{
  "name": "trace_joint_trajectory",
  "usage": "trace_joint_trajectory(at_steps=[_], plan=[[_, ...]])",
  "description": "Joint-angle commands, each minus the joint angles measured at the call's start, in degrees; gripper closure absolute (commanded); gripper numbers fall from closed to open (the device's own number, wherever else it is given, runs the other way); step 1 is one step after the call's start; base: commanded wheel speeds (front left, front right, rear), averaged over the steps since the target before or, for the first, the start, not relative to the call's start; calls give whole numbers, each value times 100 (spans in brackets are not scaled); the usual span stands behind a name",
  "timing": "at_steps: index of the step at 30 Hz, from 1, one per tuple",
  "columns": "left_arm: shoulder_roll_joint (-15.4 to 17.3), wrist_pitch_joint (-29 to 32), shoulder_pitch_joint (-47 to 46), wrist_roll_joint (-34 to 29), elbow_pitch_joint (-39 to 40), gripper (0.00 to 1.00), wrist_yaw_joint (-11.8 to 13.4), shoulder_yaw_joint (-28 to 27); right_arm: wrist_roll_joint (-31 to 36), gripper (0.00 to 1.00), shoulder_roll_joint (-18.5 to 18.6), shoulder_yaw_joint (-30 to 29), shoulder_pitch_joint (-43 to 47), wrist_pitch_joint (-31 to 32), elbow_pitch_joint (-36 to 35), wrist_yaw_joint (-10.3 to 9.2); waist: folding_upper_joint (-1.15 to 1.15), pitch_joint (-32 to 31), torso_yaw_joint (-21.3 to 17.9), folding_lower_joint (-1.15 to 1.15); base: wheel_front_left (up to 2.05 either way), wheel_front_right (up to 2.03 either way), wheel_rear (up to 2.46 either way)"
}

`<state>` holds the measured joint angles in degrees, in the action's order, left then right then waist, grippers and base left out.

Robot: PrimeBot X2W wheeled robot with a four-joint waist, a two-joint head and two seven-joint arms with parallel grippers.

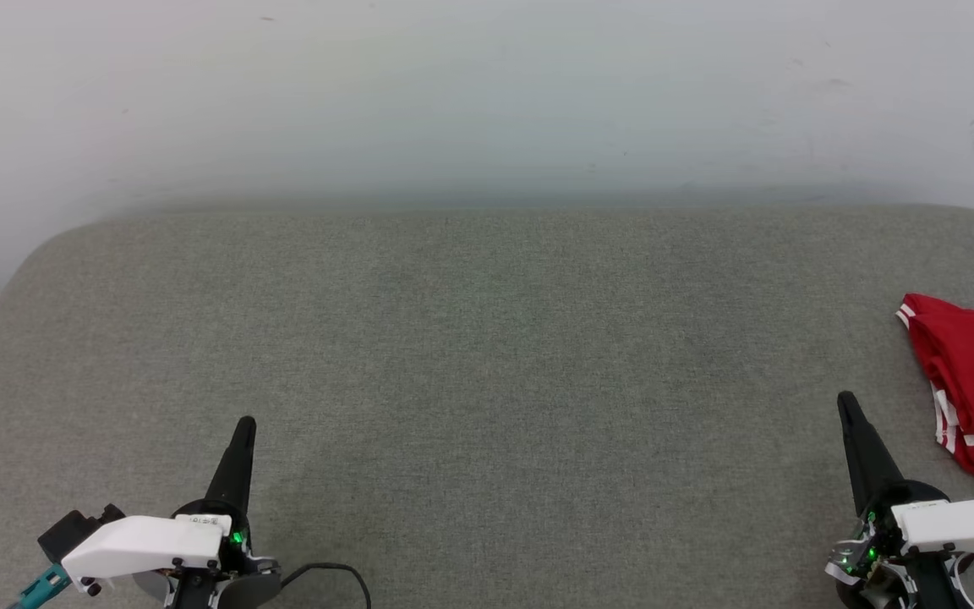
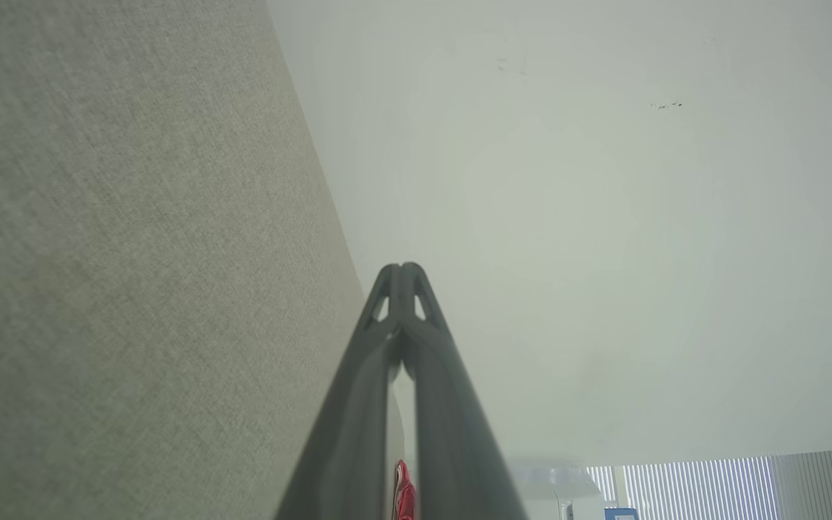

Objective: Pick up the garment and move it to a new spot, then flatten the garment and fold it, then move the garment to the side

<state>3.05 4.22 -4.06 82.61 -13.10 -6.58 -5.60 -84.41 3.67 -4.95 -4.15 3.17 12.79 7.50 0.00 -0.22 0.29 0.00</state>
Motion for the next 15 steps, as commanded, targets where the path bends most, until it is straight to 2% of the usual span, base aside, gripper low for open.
trace_joint_trajectory(at_steps=[1, 15], plan=[[-2, 41, -123, 122, 0, 100, -39, -18, -127, 100, 21, -9, -103, 40, 2, -1, 0, 3, -2, 0, 0, 0, 0], [-16, 179, -212, 698, -72, 100, -87, -82, -636, 100, 7, -41, -203, 194, 89, -2, 0, 26, -19, 0, 0, 0, 0]])
